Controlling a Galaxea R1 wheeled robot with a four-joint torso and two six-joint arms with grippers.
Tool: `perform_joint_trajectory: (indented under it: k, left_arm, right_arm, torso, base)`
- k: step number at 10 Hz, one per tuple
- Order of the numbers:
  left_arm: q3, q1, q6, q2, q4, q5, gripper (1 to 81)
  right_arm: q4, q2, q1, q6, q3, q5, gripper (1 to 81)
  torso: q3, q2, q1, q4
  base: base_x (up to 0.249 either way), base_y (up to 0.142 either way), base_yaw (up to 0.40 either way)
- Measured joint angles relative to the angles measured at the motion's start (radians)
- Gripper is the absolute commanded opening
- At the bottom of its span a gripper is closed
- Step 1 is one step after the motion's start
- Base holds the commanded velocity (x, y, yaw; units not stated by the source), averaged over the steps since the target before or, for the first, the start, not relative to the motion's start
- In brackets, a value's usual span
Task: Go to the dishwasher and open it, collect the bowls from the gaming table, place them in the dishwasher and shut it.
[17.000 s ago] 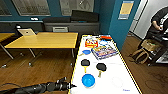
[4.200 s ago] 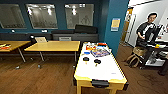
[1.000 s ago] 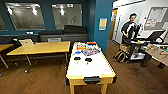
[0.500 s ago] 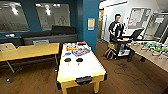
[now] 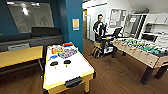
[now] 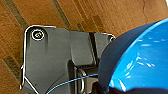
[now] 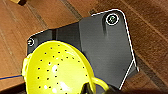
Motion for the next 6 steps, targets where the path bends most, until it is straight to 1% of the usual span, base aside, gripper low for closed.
perform_joint_trajectory:
  k: [1,3,6]
  left_arm:
    - [0.000,0.000,0.000,0.001,0.000,0.001,1.0]
    - [-0.013,0.000,0.000,0.008,0.000,0.002,1.0]
    - [-0.059,0.003,0.001,0.029,0.000,0.003,1.0]
  right_arm:
    - [-0.010,-0.001,-0.003,0.000,-0.007,0.001,1.0]
    - [-0.030,-0.022,-0.016,-0.001,-0.002,0.037,1.0]
    - [-0.036,-0.049,-0.019,0.000,0.073,0.053,1.0]
  torso:
    - [0.000,0.000,0.000,0.000]
    - [0.000,0.000,0.000,0.000]
    - [0.000,0.000,0.000,0.000]
  base:
    - [0.000,0.000,-0.376]
    - [0.000,0.000,-0.376]
    - [0.000,0.000,-0.377]
